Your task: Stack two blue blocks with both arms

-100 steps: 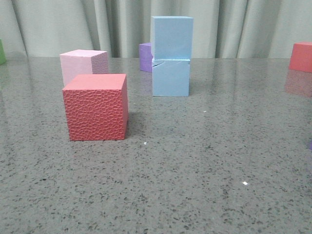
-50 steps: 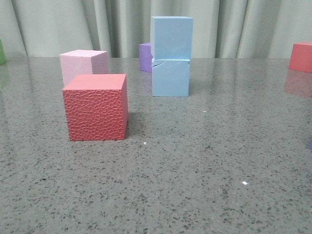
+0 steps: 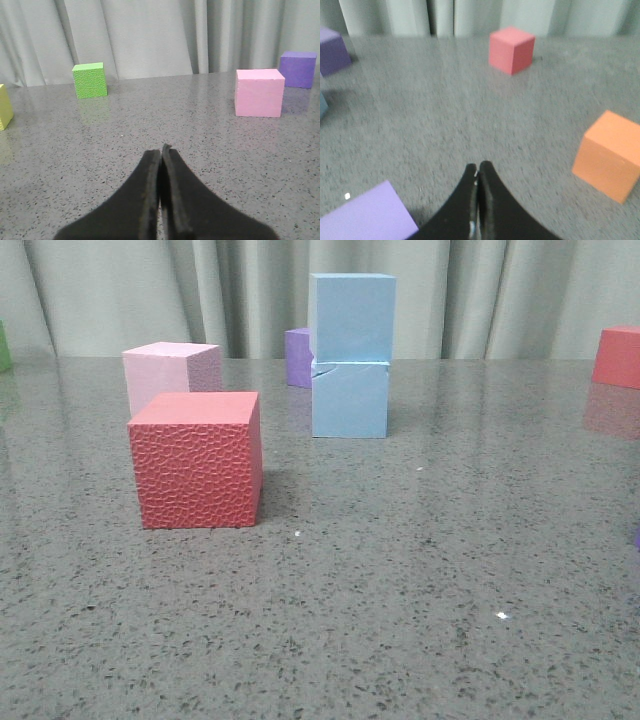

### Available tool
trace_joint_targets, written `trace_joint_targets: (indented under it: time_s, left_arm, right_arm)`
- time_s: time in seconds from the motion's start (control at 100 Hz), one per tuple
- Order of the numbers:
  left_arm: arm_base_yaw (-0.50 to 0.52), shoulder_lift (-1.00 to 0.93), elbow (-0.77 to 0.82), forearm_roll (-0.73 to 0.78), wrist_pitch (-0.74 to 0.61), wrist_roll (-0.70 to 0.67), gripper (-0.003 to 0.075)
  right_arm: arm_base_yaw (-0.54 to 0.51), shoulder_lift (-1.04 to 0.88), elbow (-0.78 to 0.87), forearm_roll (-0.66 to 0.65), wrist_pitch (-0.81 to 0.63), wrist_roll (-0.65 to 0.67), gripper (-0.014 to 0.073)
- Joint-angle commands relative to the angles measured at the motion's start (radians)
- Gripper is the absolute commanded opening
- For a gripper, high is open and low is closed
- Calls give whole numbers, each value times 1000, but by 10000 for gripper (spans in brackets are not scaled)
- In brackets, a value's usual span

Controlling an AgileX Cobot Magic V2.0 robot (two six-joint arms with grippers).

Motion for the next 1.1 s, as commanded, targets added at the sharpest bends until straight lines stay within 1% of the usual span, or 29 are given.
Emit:
trace_joint_targets:
  time_s: [0.0, 0.14, 0.42, 0.81, 1.09]
  left_arm:
    - [1, -31, 41, -4, -77, -9, -19]
    - [1, -31, 41, -4, -77, -9, -19]
    - [1, -31, 41, -4, -77, -9, -19]
    - [1, -31, 41, -4, -77, -9, -19]
    - [1, -31, 41, -4, -77, -9, -19]
  right_arm:
    - [-3, -49, 51, 25, -217, -8, -68]
    - [-3, -150, 164, 59, -299, -8, -68]
    - [-3, -309, 299, 61, -319, -8, -68]
    - [-3, -308, 385, 61, -388, -8, -68]
    - [-3, -308, 386, 54, -385, -8, -68]
